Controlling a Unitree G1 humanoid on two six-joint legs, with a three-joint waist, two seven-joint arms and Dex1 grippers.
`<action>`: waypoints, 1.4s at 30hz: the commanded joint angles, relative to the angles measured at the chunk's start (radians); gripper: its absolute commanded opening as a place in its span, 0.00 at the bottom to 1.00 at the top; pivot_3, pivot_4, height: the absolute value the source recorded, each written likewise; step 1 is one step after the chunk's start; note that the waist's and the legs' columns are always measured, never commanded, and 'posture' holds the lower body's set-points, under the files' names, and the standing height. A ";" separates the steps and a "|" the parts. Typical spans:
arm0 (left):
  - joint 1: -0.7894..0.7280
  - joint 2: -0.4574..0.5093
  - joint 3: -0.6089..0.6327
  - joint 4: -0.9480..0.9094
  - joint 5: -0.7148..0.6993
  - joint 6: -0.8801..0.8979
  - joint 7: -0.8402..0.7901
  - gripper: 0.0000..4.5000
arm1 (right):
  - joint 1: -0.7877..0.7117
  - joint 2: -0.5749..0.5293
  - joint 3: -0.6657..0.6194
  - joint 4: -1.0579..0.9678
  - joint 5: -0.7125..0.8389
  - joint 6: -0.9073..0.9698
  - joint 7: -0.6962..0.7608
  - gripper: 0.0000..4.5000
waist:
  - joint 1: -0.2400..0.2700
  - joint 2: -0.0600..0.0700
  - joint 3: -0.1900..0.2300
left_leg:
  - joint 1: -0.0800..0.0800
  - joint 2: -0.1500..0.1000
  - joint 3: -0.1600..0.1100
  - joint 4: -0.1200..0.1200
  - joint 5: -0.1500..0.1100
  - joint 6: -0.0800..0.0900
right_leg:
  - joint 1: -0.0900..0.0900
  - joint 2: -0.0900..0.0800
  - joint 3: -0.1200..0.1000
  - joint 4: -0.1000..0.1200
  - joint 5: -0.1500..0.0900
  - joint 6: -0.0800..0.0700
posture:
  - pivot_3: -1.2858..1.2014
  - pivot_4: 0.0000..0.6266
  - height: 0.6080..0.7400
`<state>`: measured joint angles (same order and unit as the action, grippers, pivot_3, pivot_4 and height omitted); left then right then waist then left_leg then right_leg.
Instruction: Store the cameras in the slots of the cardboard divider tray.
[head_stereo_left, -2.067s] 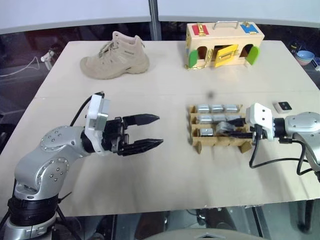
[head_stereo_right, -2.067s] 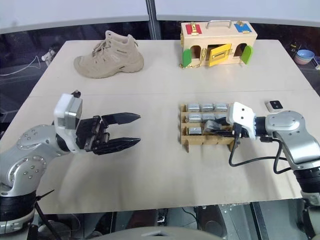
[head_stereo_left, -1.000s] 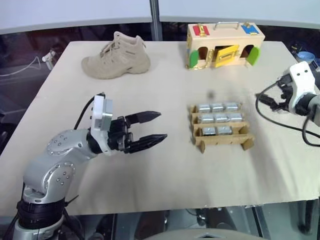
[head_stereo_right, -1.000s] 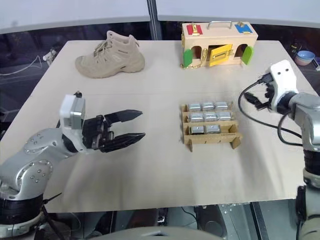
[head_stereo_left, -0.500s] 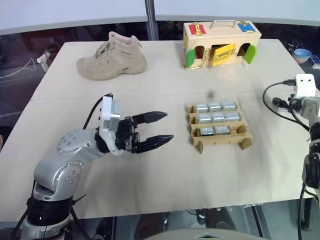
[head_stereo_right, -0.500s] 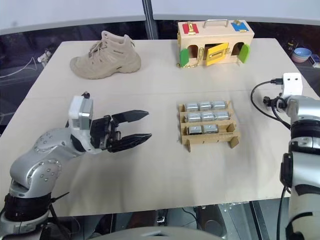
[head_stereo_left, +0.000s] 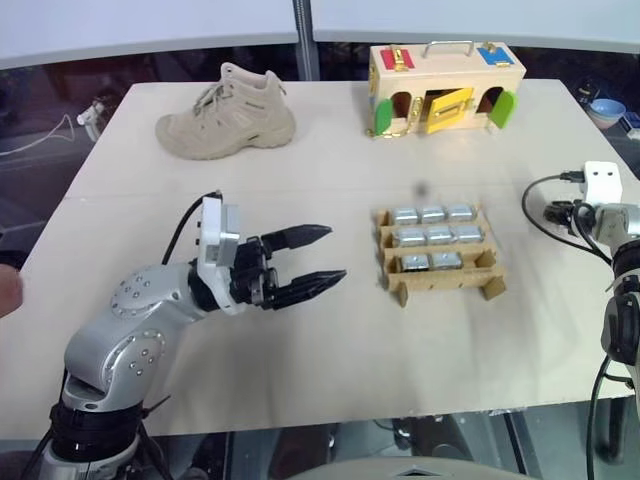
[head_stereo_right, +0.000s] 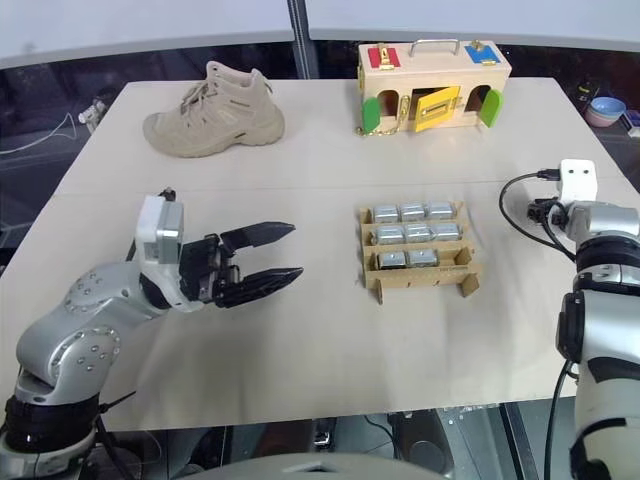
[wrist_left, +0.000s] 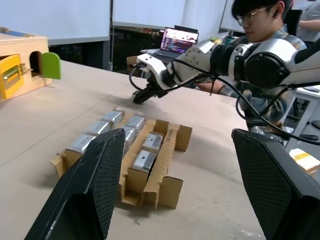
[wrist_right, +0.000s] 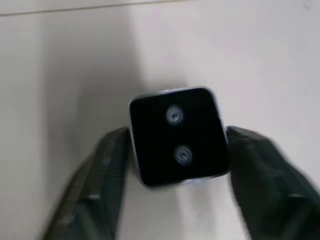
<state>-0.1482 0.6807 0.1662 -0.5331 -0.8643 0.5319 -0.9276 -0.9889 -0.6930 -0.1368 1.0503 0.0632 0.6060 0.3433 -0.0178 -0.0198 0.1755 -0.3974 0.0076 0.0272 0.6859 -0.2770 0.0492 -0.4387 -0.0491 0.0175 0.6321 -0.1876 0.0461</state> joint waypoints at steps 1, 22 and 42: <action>-0.025 -0.019 0.016 -0.035 -0.013 0.017 0.085 0.79 | 0.057 -0.033 0.019 -0.170 -0.014 0.026 0.037 0.53 | 0.001 0.000 0.000 | 0.000 0.000 0.000 0.000 0.000 0.000 | 0.000 0.000 0.000 0.000 0.000 0.000 | 0.52 0.24 1.00; -0.623 -0.190 -0.082 0.458 -0.525 0.703 0.606 0.79 | 0.417 -0.153 0.374 -1.724 -0.071 -0.096 0.419 0.53 | 0.007 -0.001 0.002 | 0.005 -0.001 -0.006 0.003 0.001 -0.001 | 0.005 0.000 -0.005 0.005 -0.001 0.001 | 0.52 0.24 1.00; -0.671 -0.253 -0.068 0.518 -0.401 0.716 0.521 0.18 | 0.375 -0.072 0.383 -1.760 -0.051 -0.033 0.472 0.51 | 0.009 -0.001 0.002 | -0.001 -0.002 -0.006 0.002 0.003 -0.006 | -0.001 -0.002 -0.005 0.004 0.000 0.000 | 0.52 0.24 1.00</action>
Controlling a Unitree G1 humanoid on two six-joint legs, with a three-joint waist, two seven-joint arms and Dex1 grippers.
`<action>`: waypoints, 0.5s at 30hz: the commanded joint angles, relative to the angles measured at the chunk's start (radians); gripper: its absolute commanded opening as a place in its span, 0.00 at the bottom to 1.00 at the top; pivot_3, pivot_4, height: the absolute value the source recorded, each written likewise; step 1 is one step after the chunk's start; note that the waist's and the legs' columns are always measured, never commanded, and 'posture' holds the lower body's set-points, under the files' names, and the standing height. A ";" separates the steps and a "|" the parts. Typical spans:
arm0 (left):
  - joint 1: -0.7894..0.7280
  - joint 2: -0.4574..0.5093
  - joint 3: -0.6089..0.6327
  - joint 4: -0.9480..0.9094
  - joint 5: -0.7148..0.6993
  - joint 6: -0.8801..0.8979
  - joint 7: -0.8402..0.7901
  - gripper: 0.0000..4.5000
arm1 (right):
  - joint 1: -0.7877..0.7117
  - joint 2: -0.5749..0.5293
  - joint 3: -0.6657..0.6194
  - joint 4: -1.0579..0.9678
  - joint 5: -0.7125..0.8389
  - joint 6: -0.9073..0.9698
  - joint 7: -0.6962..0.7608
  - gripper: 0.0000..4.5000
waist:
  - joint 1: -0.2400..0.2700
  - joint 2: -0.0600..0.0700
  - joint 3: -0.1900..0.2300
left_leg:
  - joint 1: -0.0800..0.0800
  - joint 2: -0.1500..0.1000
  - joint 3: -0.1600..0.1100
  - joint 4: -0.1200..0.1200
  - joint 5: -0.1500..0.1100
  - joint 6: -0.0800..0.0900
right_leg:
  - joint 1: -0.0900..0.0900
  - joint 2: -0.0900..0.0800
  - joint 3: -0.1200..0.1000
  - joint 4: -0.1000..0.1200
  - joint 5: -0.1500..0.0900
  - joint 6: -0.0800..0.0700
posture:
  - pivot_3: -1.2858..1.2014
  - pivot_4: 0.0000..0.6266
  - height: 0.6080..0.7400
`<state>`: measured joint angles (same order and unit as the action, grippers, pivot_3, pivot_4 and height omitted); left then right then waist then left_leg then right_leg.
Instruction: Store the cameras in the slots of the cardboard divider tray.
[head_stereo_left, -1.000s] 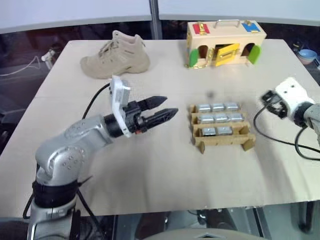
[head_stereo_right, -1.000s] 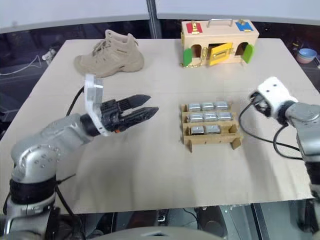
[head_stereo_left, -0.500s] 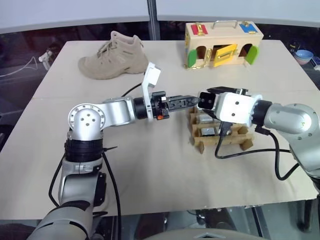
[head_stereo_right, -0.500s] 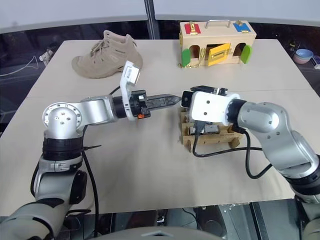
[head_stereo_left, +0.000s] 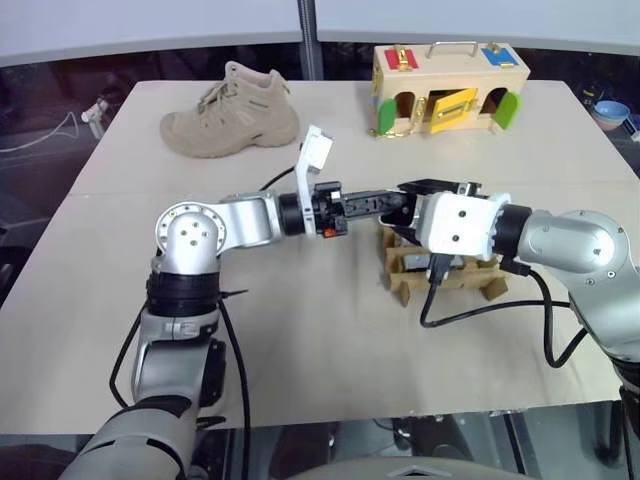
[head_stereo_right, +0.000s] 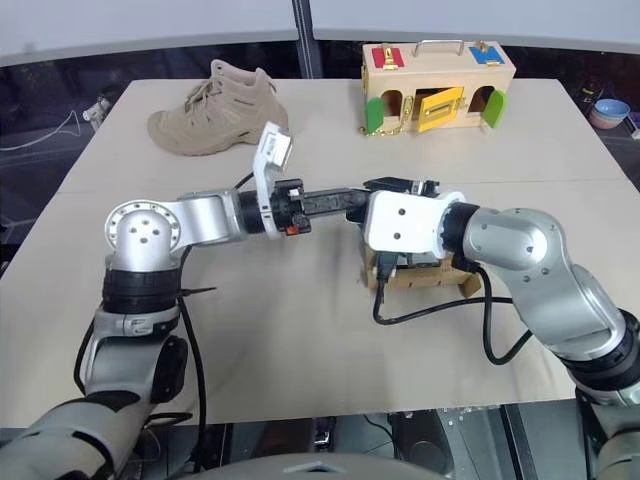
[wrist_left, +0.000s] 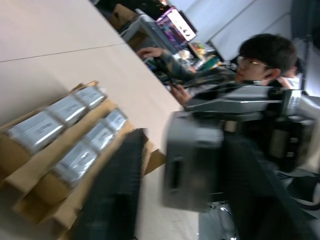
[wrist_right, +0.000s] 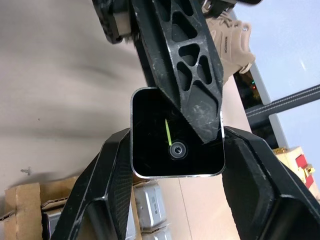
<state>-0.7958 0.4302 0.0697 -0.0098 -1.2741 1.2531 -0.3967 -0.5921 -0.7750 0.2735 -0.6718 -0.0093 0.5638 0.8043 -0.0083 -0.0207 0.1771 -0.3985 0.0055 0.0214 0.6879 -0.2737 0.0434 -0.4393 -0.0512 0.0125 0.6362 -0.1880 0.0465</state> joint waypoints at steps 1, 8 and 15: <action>-0.027 -0.006 0.032 -0.005 0.008 -0.003 -0.013 0.16 | -0.020 0.016 -0.038 -0.038 0.034 0.023 0.011 0.51 | 0.000 0.000 0.000 | 0.000 0.000 0.000 0.000 0.000 0.000 | 0.000 0.000 0.000 0.000 0.000 0.000 | 0.52 0.24 1.00; -0.071 -0.021 -0.001 -0.002 0.076 -0.032 -0.085 0.16 | 0.136 0.057 -0.297 -0.039 0.187 0.206 -0.021 0.99 | 0.014 -0.001 0.000 | -0.001 0.000 -0.001 0.000 0.000 0.000 | 0.000 0.000 -0.001 0.000 0.000 0.000 | 0.52 0.24 1.00; -0.153 -0.089 -0.294 0.061 0.398 -0.256 -0.372 0.16 | 0.478 -0.105 -0.805 0.181 0.428 0.047 0.316 0.99 | 0.041 0.000 0.000 | 0.000 -0.003 0.001 0.000 -0.004 0.007 | 0.007 -0.001 -0.002 -0.011 0.000 0.000 | 0.52 0.24 1.00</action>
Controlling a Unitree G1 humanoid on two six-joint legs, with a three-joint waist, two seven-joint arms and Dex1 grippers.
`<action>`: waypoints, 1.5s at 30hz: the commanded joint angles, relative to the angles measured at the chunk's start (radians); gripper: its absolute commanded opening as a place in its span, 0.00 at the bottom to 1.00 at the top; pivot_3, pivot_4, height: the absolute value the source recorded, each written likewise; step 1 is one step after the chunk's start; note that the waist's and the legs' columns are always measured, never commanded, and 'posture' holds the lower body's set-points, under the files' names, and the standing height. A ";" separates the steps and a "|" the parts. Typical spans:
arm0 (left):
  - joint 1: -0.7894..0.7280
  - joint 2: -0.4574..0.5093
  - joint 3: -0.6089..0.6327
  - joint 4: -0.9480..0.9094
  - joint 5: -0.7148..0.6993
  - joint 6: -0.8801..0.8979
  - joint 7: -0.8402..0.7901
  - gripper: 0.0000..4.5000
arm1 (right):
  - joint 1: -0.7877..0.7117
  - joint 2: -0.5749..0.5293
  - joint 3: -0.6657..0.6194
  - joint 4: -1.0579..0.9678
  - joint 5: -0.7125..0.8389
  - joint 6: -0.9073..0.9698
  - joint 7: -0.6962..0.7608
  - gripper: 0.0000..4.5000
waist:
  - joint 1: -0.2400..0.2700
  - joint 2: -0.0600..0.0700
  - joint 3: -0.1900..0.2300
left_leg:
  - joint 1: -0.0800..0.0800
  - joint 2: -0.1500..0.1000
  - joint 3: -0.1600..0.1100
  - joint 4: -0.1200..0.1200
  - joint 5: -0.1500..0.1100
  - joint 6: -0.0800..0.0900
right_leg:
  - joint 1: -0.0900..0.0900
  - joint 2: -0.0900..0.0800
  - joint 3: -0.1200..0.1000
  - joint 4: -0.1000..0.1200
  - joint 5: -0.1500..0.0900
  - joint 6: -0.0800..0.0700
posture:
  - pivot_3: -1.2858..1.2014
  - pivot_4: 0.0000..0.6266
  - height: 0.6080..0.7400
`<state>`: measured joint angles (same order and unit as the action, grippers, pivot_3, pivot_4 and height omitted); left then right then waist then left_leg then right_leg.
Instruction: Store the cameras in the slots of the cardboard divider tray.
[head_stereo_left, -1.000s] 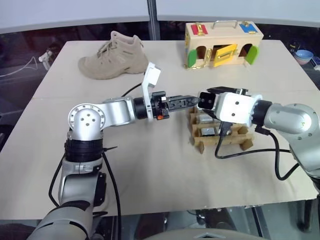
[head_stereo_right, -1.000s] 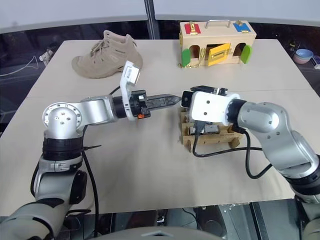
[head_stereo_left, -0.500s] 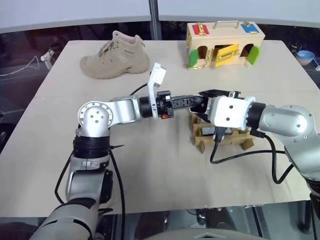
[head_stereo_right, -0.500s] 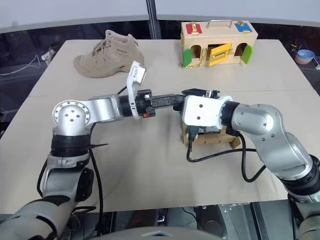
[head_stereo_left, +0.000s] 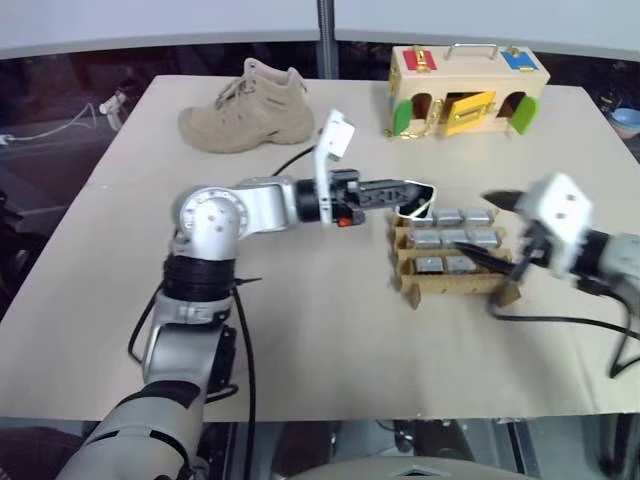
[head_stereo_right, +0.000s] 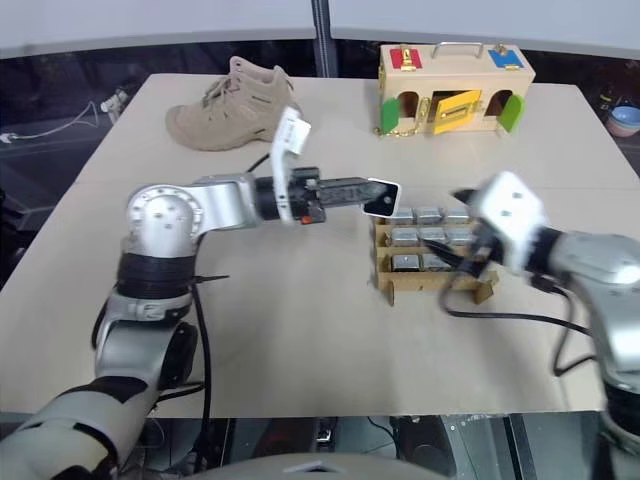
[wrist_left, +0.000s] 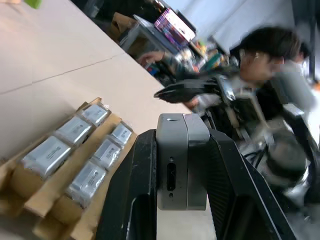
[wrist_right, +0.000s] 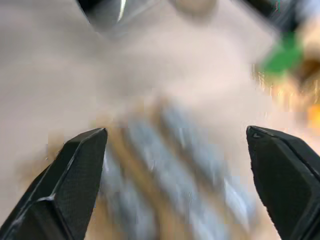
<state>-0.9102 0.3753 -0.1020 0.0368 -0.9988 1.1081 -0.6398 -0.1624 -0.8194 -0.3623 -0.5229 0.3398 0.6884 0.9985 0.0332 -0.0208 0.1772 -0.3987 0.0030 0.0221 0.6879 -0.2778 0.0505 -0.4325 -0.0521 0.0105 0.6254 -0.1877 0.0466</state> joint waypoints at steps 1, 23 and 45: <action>-0.044 -0.054 -0.168 0.033 0.175 -0.157 -0.165 0.16 | 0.070 -0.080 -0.206 0.053 0.103 -0.087 0.152 0.99 | -0.005 0.000 0.000 | 0.001 0.000 0.001 0.000 -0.001 0.001 | 0.000 0.000 0.002 0.000 0.000 0.000 | 0.52 0.24 1.00; -0.232 -0.458 -0.357 0.623 0.782 -0.572 -0.261 0.16 | -0.018 -0.268 -0.204 0.329 0.252 -0.318 0.389 0.99 | -0.018 0.001 0.000 | 0.000 0.002 0.000 0.000 -0.001 0.002 | -0.001 0.002 0.002 0.000 0.000 0.002 | 0.52 0.24 1.00; -0.215 -0.446 -0.421 0.572 0.986 -0.572 -0.358 0.16 | 0.214 -0.272 -0.336 0.340 0.251 -0.365 0.412 0.99 | -0.021 0.001 0.000 | 0.001 0.003 0.000 0.000 -0.001 0.002 | -0.001 0.003 0.002 0.001 0.000 0.002 | 0.52 0.24 1.00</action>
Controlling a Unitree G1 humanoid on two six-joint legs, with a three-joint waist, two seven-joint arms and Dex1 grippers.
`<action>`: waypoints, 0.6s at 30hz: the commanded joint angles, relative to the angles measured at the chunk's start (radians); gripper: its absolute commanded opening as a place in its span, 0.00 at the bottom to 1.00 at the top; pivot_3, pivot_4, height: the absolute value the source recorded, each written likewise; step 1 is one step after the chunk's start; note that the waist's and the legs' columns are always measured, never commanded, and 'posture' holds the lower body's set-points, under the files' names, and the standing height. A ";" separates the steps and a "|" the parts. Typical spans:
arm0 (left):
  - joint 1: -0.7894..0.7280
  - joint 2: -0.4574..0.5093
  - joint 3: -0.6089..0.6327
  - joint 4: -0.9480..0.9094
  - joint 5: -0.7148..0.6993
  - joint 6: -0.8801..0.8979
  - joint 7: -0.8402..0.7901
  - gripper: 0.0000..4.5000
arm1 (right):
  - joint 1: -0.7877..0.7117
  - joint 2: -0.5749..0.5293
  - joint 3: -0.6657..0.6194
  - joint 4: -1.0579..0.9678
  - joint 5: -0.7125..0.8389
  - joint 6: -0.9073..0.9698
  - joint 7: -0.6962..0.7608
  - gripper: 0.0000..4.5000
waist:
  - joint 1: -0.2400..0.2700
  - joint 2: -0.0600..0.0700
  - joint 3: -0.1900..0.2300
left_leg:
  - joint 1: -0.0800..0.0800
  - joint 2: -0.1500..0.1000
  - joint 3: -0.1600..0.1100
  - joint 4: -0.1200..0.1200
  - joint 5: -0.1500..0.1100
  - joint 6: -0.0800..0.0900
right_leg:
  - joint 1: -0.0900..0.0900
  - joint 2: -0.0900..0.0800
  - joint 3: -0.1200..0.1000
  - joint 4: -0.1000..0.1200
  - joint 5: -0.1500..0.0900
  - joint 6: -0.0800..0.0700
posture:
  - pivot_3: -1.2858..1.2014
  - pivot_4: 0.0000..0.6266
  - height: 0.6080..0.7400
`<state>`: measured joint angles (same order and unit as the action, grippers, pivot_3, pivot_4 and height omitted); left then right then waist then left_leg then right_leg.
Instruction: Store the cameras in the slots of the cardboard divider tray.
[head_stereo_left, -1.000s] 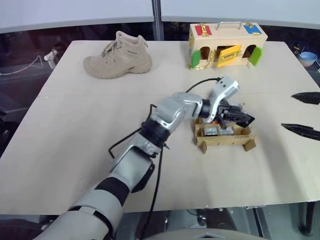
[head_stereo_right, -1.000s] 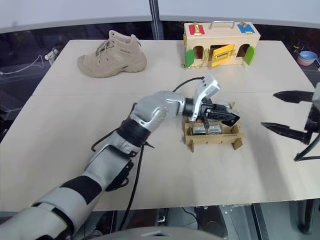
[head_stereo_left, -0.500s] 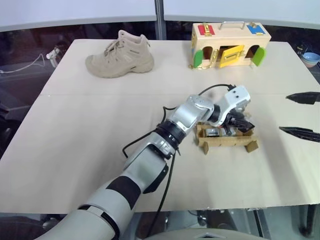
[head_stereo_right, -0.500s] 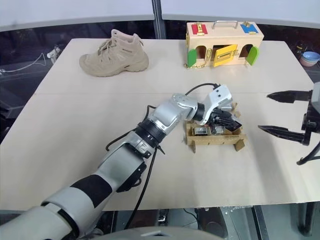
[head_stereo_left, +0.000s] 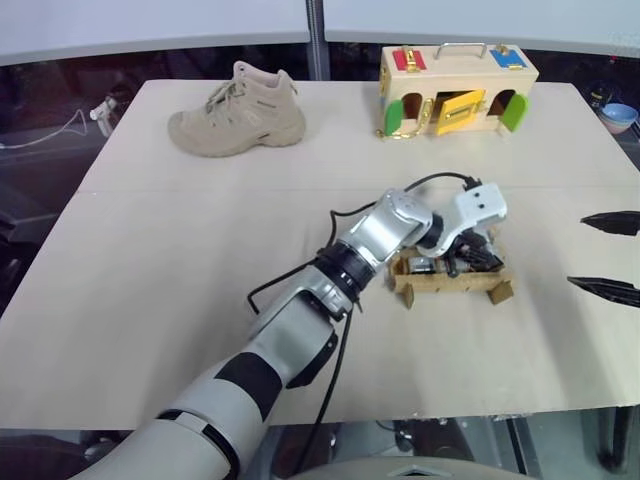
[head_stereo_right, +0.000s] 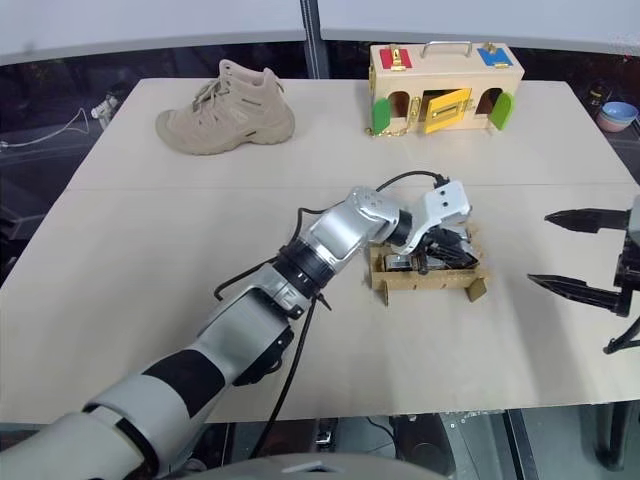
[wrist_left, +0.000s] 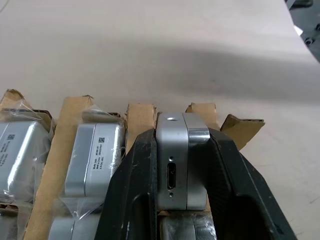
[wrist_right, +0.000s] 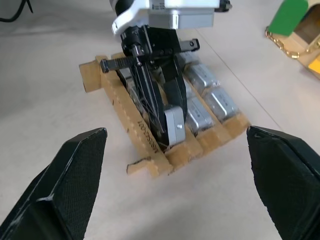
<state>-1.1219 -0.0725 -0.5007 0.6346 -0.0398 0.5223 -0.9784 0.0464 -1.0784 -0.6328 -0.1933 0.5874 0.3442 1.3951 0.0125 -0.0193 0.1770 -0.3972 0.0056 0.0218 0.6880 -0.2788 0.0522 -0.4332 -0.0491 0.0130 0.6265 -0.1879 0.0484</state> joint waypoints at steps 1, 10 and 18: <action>-0.006 0.003 -0.025 -0.025 0.034 0.014 -0.021 0.16 | 0.009 -0.014 -0.069 0.014 0.003 -0.024 0.017 0.99 | 0.000 0.000 0.000 | 0.000 0.000 0.000 0.000 0.000 0.000 | 0.000 0.000 0.000 0.000 0.000 0.000 | 0.52 0.24 1.00; -0.035 0.006 -0.029 -0.018 0.077 -0.003 -0.037 0.27 | 0.012 -0.017 -0.070 0.040 -0.002 -0.045 0.026 1.00 | -0.002 0.000 0.000 | 0.001 0.000 0.000 0.000 0.000 0.000 | 0.000 0.001 0.000 0.000 0.000 0.000 | 0.52 0.24 1.00; -0.135 -0.044 0.265 -0.255 -0.136 0.232 0.052 0.92 | 0.042 0.003 -0.085 0.060 -0.001 -0.070 0.027 1.00 | 0.001 0.000 0.000 | -0.001 0.000 0.000 0.001 0.000 0.000 | 0.000 0.000 0.000 0.000 0.000 0.000 | 0.52 0.24 1.00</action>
<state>-1.2272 -0.1060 -0.3008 0.4569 -0.1192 0.7112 -0.9436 0.0830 -1.0776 -0.6513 -0.1208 0.5746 0.2880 1.4188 0.0138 -0.0191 0.1773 -0.3982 0.0059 0.0217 0.6885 -0.2788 0.0522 -0.4334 -0.0493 0.0129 0.6266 -0.1880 0.0489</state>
